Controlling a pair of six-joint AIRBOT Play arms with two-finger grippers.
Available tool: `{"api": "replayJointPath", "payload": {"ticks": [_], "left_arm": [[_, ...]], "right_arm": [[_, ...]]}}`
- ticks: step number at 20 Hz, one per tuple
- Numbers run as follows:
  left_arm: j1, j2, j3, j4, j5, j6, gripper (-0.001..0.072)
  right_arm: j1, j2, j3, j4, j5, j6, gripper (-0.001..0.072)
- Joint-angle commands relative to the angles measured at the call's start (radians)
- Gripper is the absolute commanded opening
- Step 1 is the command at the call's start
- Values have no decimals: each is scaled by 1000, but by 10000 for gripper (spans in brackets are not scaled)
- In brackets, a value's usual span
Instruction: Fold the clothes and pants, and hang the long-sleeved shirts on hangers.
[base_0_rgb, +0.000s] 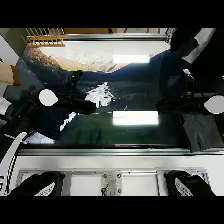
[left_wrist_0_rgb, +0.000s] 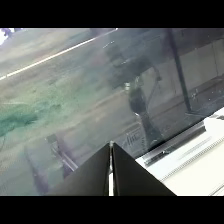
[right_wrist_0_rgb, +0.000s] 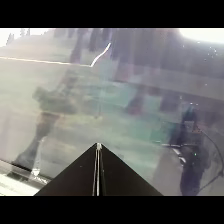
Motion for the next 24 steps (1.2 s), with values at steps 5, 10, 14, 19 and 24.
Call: {"api": "replayJointPath", "payload": {"ticks": [5,10,14,19,24], "left_arm": [[0,0,0,0,0,0,11],[-2,0,0,-3,7,-1,11],[48,-9,43,83,35,0,707],[289,-182,345,335,6,123,711],[423,-454,502,350,-14,284,711]], "right_arm": [[1,-1,0,0,0,0,46],[1,-1,0,0,0,0,46],[1,-1,0,0,0,0,46],[1,0,0,0,0,0,46],[1,-1,0,0,0,0,46]]}}
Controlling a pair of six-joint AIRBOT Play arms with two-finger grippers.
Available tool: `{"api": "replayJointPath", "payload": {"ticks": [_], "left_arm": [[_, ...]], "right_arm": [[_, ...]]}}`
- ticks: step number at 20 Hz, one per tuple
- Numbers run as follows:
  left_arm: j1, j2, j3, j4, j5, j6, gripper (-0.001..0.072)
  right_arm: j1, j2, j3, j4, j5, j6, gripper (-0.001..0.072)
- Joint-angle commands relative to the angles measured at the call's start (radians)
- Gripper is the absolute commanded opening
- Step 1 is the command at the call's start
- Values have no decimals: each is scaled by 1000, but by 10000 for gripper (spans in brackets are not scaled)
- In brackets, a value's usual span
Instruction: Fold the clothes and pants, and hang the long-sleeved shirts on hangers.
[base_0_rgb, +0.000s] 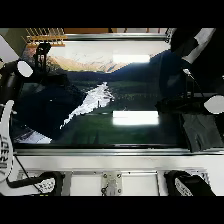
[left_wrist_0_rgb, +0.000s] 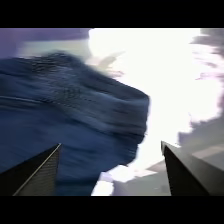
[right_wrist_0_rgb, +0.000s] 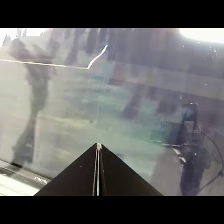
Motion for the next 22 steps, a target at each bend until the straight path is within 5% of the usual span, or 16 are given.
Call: {"api": "replayJointPath", "payload": {"ticks": [1,9,12,13,22], "left_arm": [[77,-187,101,34,-31,122,710],[43,-379,106,4,-100,156,691],[-6,-354,108,-14,-94,130,70],[-35,-336,108,-38,-90,144,11],[-576,-168,110,-184,11,210,12]], "right_arm": [[1,-1,0,0,0,0,46],[1,-1,0,0,0,0,46],[1,-1,0,0,0,0,46],[1,-1,0,0,0,0,46],[-14,-55,0,36,-116,0,45]]}}
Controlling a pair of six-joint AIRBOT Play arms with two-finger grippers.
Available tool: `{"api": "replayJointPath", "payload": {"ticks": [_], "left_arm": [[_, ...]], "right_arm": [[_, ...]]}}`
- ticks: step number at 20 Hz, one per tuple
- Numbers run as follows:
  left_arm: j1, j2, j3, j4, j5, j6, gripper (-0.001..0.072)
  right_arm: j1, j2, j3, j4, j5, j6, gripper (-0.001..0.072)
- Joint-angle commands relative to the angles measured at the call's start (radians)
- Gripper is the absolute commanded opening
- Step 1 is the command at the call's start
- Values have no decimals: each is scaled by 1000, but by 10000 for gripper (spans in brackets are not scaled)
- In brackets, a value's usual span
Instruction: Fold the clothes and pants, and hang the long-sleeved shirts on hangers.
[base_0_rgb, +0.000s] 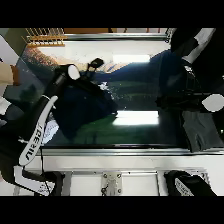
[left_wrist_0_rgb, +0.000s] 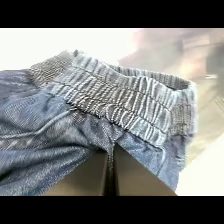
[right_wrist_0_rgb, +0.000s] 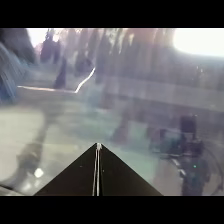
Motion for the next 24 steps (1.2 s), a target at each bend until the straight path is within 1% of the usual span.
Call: {"api": "replayJointPath", "payload": {"ticks": [1,2,3,4,5,6,7,8,9,10,12,14,17,18,21,24], "left_arm": [[-212,27,3,-22,76,11,12],[-256,26,3,-22,85,10,12],[-286,25,3,-21,93,-8,13],[-299,25,9,-11,92,-33,210],[-294,25,25,14,76,-92,568],[-269,26,53,49,39,-203,680],[-219,27,84,58,-16,-296,680],[-154,39,89,35,-51,-372,680],[-75,68,55,-13,-61,-427,680],[-2,110,-13,-70,-50,-447,680],[144,222,-225,-155,-16,-460,681],[272,335,-468,-184,-2,-469,680],[428,464,-790,-183,8,-517,680],[463,489,-871,-183,22,-520,680],[493,501,-1003,-229,75,-508,680],[447,431,-1022,-325,118,-470,680]], "right_arm": [[0,-21,0,38,-21,0,46],[0,-23,0,31,-21,-19,46],[-6,-22,2,26,-22,-58,46],[-14,-20,4,22,-21,-84,46],[-29,-18,5,23,-21,-82,45],[-41,-13,5,22,-21,-78,45],[-55,-8,4,23,-17,-78,45],[-64,-3,4,23,-17,-78,44],[-69,2,4,23,-15,-78,44],[-71,5,4,24,-8,-78,45],[-71,8,4,24,14,-78,45],[-71,8,4,27,21,-78,44],[-71,8,3,27,20,-78,45],[-71,8,3,27,20,-77,45],[-71,8,3,47,20,-74,44],[-70,8,3,75,20,-74,44]]}}
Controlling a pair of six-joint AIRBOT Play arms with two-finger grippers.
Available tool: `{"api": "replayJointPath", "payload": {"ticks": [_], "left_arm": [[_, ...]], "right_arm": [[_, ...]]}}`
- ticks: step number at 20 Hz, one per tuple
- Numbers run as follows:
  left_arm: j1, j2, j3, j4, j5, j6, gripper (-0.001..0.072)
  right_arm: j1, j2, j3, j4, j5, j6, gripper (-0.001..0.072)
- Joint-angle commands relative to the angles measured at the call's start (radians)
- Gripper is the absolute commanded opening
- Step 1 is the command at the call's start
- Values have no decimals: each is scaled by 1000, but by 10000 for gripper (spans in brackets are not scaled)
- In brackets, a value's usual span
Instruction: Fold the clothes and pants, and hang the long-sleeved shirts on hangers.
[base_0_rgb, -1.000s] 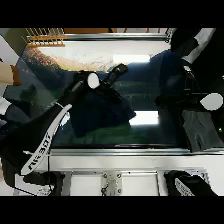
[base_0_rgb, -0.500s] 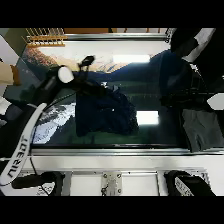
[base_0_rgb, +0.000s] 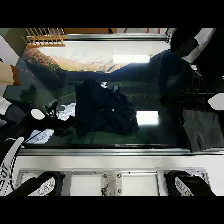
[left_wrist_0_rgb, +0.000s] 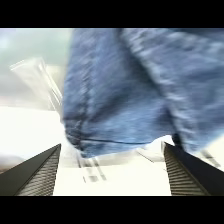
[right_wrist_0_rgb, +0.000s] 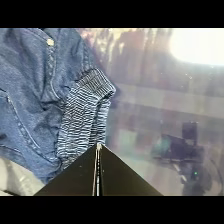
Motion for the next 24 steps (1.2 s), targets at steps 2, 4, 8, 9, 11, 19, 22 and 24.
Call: {"api": "replayJointPath", "payload": {"ticks": [2,4,8,9,11,19,22,24], "left_arm": [[-66,-97,-26,-124,42,52,680],[-119,-156,21,-118,43,51,680],[-157,-196,92,-114,52,47,71],[-148,-187,99,-115,54,48,12],[-117,-145,100,-113,50,57,12],[-83,-20,100,-114,52,75,12],[-83,-21,100,-114,50,75,12],[-84,-21,100,-114,51,75,11]], "right_arm": [[-1,1,-1,30,1,3,45],[-1,1,-1,29,11,3,45],[-3,0,-2,-10,62,14,45],[-5,0,-9,-56,73,66,45],[-5,-4,-56,-167,87,260,47],[72,-225,-365,113,-104,272,672],[205,-311,-364,224,-167,195,672],[278,-336,-363,258,-231,193,670]]}}
